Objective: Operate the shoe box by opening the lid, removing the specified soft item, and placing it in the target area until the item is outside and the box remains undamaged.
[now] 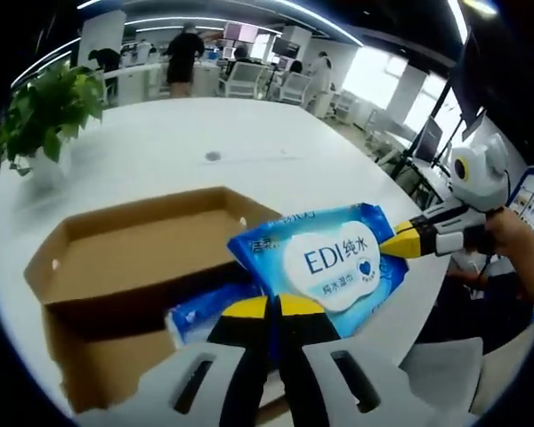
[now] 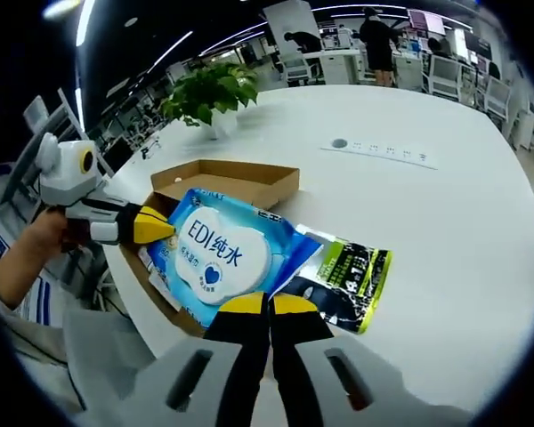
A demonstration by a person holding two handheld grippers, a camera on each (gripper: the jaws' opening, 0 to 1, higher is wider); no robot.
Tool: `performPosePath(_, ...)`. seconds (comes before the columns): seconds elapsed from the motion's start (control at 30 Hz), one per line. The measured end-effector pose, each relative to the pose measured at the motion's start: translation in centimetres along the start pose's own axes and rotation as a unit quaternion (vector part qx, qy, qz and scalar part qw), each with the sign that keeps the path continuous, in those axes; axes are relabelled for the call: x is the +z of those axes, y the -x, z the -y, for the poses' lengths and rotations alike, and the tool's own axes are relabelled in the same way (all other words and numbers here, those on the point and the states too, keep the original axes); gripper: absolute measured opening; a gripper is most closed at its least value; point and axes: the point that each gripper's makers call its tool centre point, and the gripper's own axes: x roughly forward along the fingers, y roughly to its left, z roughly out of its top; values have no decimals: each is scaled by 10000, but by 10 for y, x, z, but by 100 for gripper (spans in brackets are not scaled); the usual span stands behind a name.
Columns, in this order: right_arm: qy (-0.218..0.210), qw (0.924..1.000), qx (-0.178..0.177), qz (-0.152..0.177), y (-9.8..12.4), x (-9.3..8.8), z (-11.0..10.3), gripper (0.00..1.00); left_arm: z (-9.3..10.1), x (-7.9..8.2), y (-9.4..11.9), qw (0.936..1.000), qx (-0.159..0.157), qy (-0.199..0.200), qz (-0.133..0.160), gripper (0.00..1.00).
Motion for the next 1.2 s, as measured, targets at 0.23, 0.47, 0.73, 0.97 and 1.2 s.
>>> performPosePath(0.23,-122,9999,-118,13,9,-3,17,0,14,7,-14,9999,-105,-65,-18,0)
performPosePath(0.47,-251,9994,-248,6,14,-6,37,0,26,15,-30,9996,-223,-133,-54,0)
performPosePath(0.73,-281,9990,-353,-52,16,-9,53,0,35,17,-44,9993,-304,-176,-112,0)
performPosePath(0.97,-321,9985,-449,-54,19,-8,68,0,43,20,-56,9986,-418,-261,-179,0)
performPosePath(1.2,-350,9980,-512,-126,12,-9,80,0,45,22,-66,9979,-431,-379,-291,0)
